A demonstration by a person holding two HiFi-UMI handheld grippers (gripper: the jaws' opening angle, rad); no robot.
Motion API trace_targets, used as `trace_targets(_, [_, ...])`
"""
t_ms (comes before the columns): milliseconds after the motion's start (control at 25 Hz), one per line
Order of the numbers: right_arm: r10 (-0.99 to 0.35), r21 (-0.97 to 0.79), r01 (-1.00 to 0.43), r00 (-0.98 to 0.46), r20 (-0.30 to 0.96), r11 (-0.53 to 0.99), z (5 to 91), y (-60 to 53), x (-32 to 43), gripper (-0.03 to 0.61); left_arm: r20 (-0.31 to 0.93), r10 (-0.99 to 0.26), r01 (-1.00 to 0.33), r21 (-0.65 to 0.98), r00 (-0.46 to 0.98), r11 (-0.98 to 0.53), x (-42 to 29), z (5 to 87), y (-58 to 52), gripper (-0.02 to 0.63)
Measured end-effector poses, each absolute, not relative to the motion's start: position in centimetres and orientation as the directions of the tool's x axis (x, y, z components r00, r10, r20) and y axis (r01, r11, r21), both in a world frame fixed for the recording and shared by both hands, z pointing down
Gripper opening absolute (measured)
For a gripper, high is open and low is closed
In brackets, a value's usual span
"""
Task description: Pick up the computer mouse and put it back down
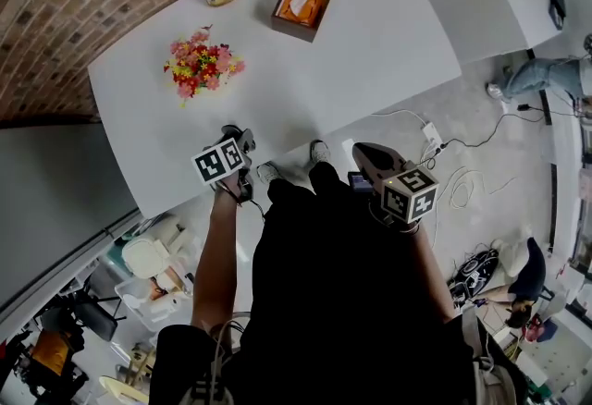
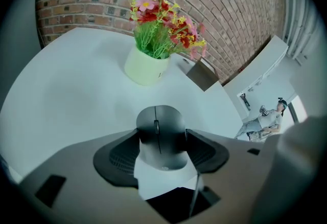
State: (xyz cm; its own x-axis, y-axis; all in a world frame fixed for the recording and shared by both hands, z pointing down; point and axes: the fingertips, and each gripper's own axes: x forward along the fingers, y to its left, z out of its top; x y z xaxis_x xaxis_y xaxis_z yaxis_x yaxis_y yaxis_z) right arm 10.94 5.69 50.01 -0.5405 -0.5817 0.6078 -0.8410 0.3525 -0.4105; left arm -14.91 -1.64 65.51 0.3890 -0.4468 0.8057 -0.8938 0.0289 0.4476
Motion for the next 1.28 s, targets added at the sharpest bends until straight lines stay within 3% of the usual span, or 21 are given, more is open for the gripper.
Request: trace_targets(1280, [-0.570, -0.407, -0.847, -0.531, 0.627, 0.341, 50.5, 5.9, 12.1, 0.017, 0.816, -0.461, -0.892, 0.439, 0.348, 0.104, -15.8, 68.2, -2.2, 0.296])
